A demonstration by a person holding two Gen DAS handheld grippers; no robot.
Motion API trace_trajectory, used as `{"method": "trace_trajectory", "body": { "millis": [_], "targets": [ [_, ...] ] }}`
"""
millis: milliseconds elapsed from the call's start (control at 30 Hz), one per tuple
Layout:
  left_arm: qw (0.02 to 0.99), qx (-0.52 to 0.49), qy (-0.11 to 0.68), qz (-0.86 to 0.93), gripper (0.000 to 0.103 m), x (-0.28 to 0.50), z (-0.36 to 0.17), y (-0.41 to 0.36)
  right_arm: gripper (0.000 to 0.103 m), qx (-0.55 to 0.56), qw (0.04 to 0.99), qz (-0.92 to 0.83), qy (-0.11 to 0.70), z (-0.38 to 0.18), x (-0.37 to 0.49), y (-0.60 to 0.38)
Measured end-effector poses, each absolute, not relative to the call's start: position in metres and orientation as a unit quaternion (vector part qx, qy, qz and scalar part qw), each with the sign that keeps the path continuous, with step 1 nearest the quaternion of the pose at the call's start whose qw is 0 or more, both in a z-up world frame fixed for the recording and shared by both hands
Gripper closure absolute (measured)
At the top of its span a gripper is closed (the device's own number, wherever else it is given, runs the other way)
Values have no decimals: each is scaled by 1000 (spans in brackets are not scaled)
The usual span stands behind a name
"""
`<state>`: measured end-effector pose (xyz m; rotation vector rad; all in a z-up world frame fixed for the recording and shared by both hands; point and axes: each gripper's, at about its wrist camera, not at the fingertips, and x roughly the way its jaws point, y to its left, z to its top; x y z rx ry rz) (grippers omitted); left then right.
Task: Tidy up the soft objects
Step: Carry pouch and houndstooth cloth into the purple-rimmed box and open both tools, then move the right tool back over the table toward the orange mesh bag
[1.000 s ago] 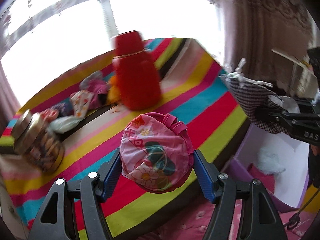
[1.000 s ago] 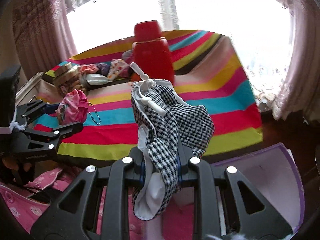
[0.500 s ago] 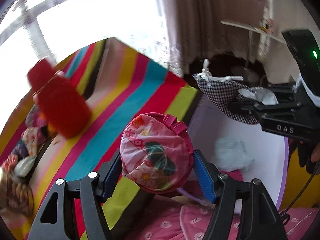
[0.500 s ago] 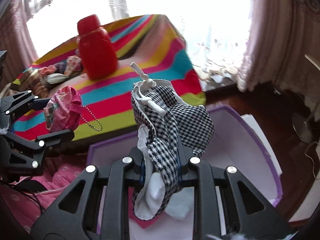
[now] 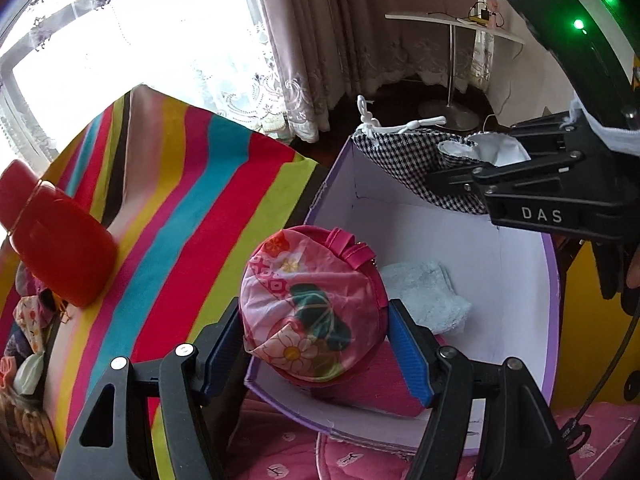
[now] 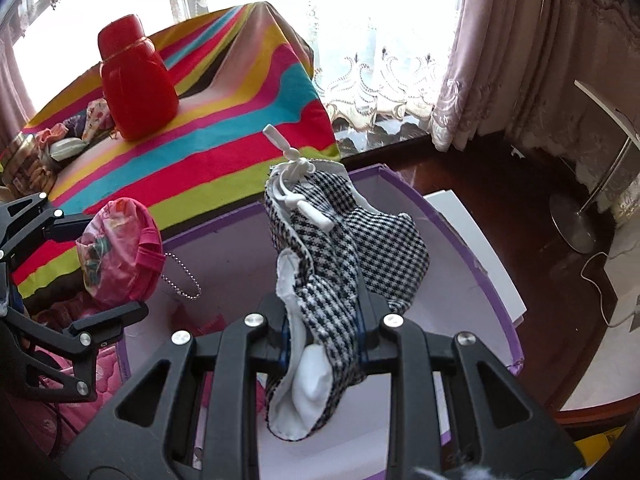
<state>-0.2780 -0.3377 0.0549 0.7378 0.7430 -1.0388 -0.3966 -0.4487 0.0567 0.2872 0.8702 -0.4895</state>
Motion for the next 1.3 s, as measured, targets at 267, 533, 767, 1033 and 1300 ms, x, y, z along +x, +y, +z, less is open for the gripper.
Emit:
{"method": "trace_trajectory", "body": {
  "millis": [267, 533, 767, 1033, 1300],
  "targets": [
    [749, 283, 356, -482, 29, -260, 58, -317, 39, 148, 844, -274, 436, 54, -384, -457],
    [834, 189, 368, -364, 24, -167, 58, -213, 36, 85, 894, -152, 413, 78, -307, -373],
    [896, 151, 382, -167, 21, -77, 28, -77, 35, 1, 915, -10, 403, 85, -187, -264],
    [894, -55, 430, -114, 21, -18, 5, 28, 36, -67, 918, -93, 380, 71, 3, -189],
    [895, -54, 422, -134, 16, -30, 4, 26, 36, -91, 897, -227, 369, 83, 129, -186]
  ]
}}
